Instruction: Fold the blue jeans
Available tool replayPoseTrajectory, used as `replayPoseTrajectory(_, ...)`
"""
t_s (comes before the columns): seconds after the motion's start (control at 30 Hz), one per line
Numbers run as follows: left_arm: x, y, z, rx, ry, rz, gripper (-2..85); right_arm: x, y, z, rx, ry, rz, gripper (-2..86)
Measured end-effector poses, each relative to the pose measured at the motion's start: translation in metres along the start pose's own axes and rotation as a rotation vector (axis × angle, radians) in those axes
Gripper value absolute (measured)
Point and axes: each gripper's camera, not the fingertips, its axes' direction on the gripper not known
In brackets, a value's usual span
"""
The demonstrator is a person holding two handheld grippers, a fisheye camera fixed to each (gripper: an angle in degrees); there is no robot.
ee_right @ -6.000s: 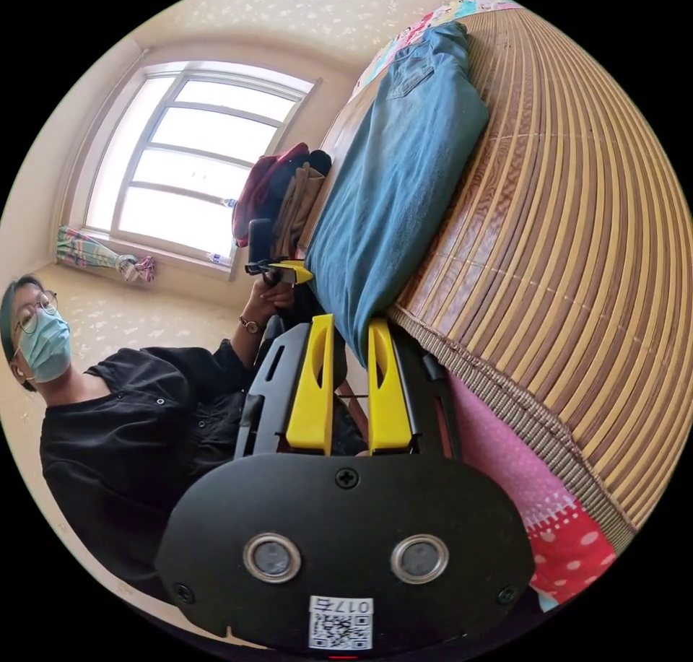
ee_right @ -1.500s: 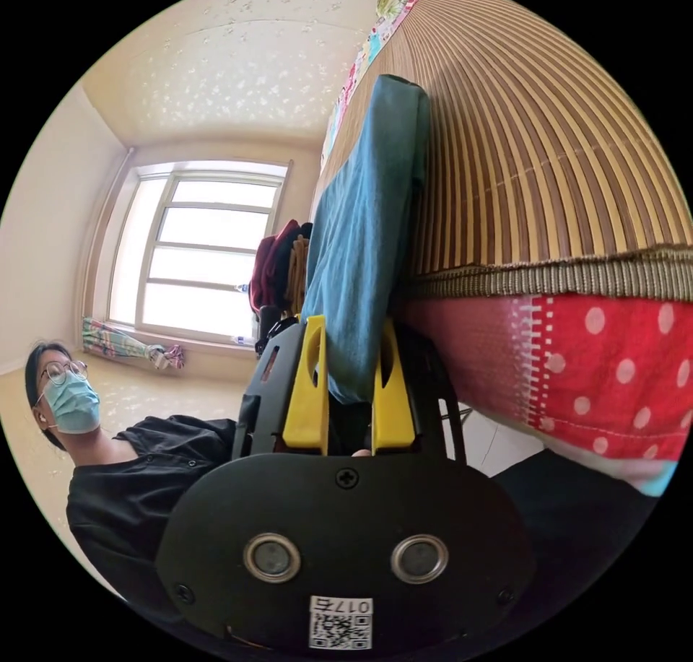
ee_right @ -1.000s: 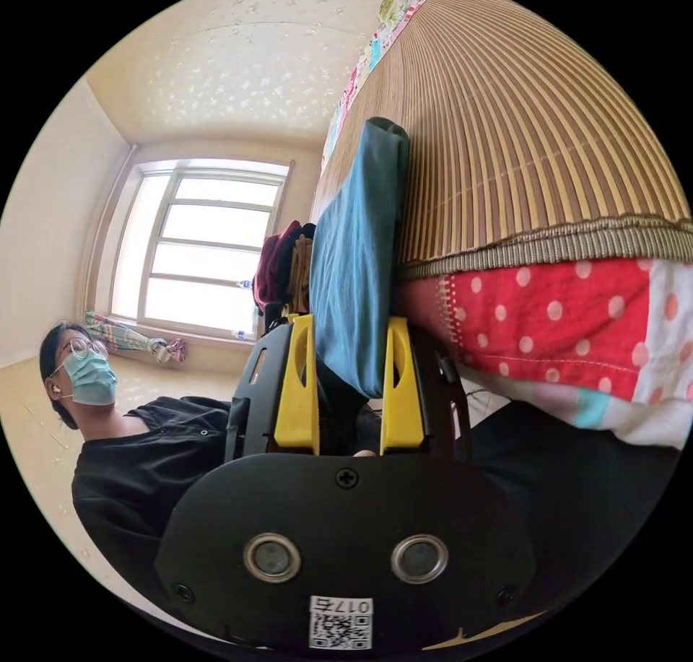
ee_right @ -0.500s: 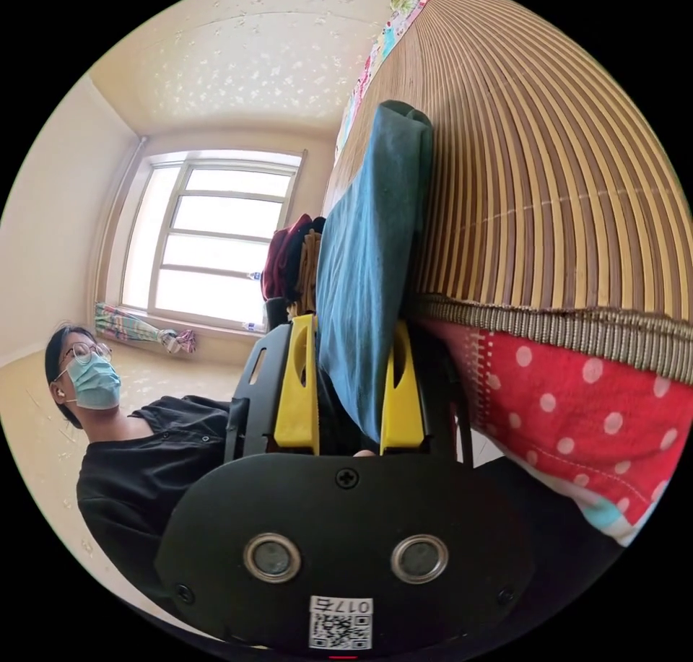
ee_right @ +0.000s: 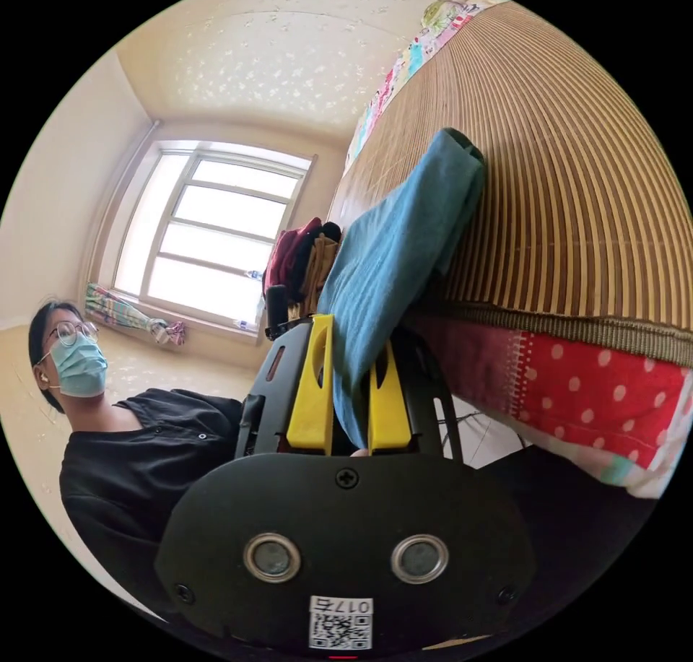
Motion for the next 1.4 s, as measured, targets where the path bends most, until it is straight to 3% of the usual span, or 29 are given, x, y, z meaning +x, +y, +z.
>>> replayPoseTrajectory(0.2,0.062,-0.042,0.022,-0.024,0.081,0.145,5.5,-0.050,0.001,-0.061,0.089,-0.008,-0.110,5.2)
replayPoseTrajectory(0.4,0.114,-0.129,0.105,-0.150,0.121,0.255,5.5,-0.103,-0.026,-0.148,0.109,0.188,-0.177,5.2)
replayPoseTrajectory(0.63,0.208,-0.208,0.202,0.070,0.168,0.462,5.4,-0.185,-0.067,-0.272,0.230,0.452,-0.373,5.2)
replayPoseTrajectory(0.77,0.196,-0.229,0.308,0.023,0.238,0.304,5.5,-0.145,-0.078,-0.336,0.266,0.433,-0.152,5.2)
replayPoseTrajectory(0.83,0.167,-0.237,0.400,-0.129,0.205,0.184,6.0,-0.081,-0.075,-0.362,0.264,0.469,0.137,5.1)
replayPoseTrajectory(0.93,0.125,-0.223,0.511,-0.407,0.078,0.066,6.4,0.008,-0.053,-0.365,0.241,0.605,0.500,4.6)
replayPoseTrajectory(1.0,0.117,-0.205,0.541,-0.447,0.069,0.072,6.0,0.034,-0.035,-0.354,0.260,0.622,0.584,4.0)
replayPoseTrajectory(1.17,0.112,-0.182,0.536,-0.369,0.074,0.119,6.3,0.009,-0.008,-0.326,0.400,0.735,0.382,5.4)
replayPoseTrajectory(1.4,0.125,-0.146,0.507,-0.348,-0.027,0.242,6.7,-0.084,0.005,-0.250,0.471,1.353,0.192,5.7)
